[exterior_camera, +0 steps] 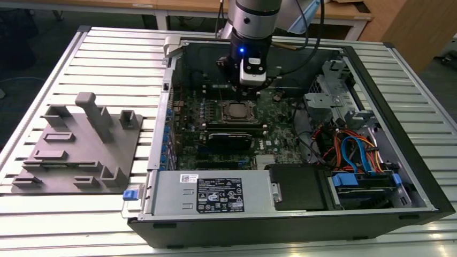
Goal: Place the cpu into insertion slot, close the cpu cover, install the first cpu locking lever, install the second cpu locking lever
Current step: 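Install the first cpu locking lever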
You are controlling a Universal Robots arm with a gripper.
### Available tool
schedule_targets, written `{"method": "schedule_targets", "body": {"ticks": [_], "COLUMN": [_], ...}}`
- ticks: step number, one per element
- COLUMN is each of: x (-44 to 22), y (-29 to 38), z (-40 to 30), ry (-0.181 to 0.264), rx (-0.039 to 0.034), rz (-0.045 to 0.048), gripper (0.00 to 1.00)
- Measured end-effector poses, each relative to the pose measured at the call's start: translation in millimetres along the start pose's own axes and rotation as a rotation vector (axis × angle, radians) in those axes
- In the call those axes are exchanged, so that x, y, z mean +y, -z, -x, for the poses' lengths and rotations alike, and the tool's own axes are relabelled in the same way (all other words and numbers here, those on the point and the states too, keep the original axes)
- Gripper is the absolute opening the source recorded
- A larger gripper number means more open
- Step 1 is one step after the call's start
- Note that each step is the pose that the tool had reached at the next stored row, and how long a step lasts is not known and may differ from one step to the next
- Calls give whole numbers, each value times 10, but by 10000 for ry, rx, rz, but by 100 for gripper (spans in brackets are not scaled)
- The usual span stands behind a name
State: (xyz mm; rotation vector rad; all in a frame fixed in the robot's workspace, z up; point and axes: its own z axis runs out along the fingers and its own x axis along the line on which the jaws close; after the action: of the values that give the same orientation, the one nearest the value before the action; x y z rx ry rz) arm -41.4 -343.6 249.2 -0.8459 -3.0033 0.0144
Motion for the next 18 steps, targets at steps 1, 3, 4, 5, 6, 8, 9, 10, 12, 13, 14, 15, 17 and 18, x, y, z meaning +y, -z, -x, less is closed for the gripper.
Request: {"method": "schedule_targets", "body": {"ticks": [1, 3, 4, 5, 6, 8, 9, 10, 12, 13, 14, 15, 17, 18], "x": [0, 0, -1, -2, -2, -2, -2, -2, -3, -3, -3, -3, -3, -2], "y": [0, 0, 0, 0, 0, 0, 0, 0, 0, 0, 0, 0, 0, 0], "z": [0, 0, -1, -3, -4, -4, -4, -4, -4, -4, -4, -4, -4, -4], "ry": [52, 124, 155, 176, 190, 207, 214, 222, 268, 309, 311, 313, 317, 319], "rx": [-1, -4, -6, -8, -10, -12, -12, -12, -13, -14, -13, -14, -14, -14], "rz": [-1, -2, -2, -1, 0, 2, 1, 1, 0, -1, 0, -1, -1, 0], "gripper": [10, 10, 10, 10, 10, 10, 10, 10, 10, 10, 10, 10, 10, 10]}}
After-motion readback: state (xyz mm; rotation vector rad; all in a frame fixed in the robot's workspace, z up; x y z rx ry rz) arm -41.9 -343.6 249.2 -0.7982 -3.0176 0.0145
